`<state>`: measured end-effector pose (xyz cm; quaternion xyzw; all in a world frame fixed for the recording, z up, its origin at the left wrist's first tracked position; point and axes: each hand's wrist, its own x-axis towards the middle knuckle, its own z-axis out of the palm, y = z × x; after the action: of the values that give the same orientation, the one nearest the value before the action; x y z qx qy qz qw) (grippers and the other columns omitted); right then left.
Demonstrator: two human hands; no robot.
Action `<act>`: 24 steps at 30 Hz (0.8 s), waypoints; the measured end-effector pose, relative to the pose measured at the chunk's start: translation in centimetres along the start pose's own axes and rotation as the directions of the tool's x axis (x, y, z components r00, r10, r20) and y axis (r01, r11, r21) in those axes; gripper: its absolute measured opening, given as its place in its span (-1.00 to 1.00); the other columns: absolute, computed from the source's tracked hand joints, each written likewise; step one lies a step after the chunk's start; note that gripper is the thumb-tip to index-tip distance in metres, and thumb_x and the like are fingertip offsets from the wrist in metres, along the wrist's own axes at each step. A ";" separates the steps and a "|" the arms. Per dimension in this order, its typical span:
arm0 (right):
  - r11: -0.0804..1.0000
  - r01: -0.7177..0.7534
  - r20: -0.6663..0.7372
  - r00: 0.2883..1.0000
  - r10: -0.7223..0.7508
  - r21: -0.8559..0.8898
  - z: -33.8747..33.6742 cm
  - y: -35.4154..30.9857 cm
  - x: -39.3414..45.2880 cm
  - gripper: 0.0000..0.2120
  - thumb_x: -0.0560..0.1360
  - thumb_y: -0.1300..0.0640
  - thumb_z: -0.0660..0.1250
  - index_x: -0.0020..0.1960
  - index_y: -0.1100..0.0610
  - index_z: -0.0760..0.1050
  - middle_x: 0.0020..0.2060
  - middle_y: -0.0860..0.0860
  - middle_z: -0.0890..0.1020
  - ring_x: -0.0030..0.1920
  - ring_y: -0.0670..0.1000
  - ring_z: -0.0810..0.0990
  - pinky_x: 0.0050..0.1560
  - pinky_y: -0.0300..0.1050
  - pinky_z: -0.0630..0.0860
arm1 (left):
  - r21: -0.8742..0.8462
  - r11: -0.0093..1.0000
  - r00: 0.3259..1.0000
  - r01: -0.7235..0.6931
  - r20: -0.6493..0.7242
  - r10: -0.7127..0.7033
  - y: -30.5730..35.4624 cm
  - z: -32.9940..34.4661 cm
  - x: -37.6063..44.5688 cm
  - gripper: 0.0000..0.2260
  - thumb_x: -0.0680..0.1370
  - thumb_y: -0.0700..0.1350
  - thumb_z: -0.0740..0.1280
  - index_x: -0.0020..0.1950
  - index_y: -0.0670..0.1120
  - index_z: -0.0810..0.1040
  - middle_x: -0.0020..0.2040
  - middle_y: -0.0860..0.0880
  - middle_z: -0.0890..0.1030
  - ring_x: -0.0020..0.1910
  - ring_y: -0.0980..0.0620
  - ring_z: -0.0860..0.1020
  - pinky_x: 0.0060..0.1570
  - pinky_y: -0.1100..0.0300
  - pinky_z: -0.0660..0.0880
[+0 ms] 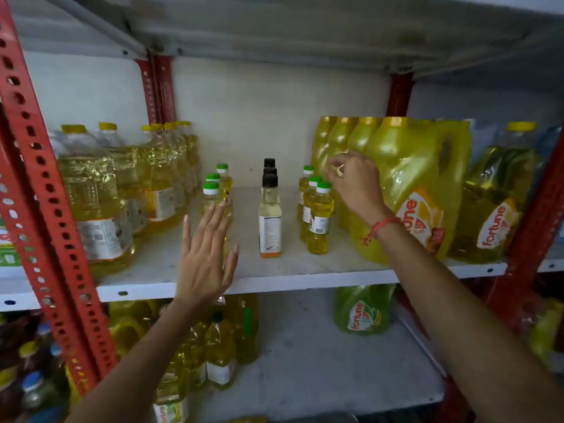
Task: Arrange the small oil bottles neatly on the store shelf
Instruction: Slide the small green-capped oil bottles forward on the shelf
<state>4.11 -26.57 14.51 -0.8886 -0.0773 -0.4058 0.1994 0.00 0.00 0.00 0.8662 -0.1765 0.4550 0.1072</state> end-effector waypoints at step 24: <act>0.986 0.091 0.604 0.797 0.012 -0.140 0.5 -0.3 5.5 -0.66 0.38 0.10 0.51 0.12 0.19 0.67 0.06 0.11 0.71 0.12 0.08 0.63 0.03 -0.18 0.45 | 0.222 0.974 0.985 0.050 0.152 -0.085 -2.1 3.7 -1.8 -0.31 0.64 0.25 -0.13 0.61 -0.19 -0.02 0.62 -0.18 0.04 0.61 -0.11 0.01 0.56 -0.11 -0.25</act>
<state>8.02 -26.27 18.43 -0.9828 -0.1220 -0.1110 0.0833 2.70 1.04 -3.61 0.9120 -0.1042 0.3965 0.0128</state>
